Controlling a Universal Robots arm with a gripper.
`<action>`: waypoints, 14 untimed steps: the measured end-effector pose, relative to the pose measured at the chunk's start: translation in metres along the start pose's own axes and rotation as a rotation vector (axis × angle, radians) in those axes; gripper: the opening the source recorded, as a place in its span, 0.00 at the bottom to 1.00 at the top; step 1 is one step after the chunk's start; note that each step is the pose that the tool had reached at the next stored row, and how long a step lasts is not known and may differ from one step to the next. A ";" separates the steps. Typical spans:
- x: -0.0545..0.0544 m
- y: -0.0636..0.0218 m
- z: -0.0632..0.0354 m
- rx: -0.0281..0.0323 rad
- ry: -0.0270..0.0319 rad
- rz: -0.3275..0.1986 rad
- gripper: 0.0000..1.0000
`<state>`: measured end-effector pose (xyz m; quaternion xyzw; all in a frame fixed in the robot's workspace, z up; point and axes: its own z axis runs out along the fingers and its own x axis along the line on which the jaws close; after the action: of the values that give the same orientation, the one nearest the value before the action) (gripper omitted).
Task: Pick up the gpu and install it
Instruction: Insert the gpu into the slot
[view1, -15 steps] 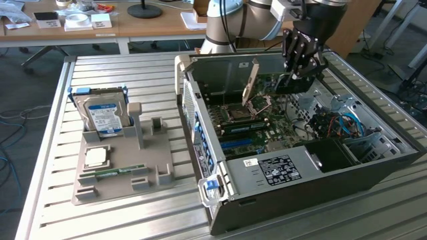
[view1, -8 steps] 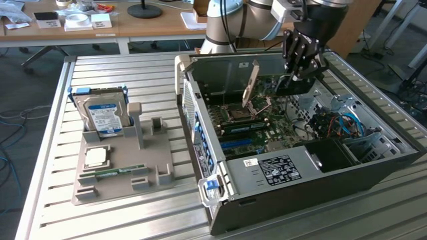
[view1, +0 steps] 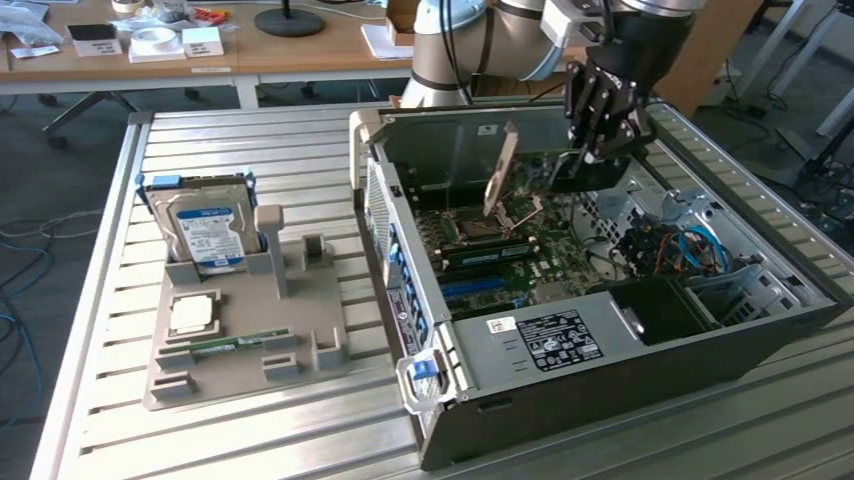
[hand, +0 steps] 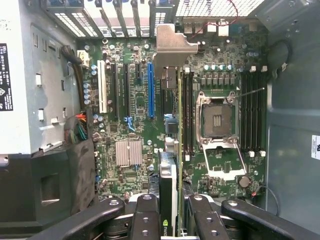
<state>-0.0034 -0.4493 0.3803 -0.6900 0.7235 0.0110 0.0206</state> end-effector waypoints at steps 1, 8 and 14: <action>0.000 0.0001 0.0007 -0.0001 0.0001 0.000 0.27; 0.000 0.0015 0.0055 0.0000 0.0001 0.000 0.27; 0.001 0.0046 0.0098 0.0002 0.0002 0.000 0.27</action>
<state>-0.0079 -0.4492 0.3704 -0.6900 0.7235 0.0109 0.0206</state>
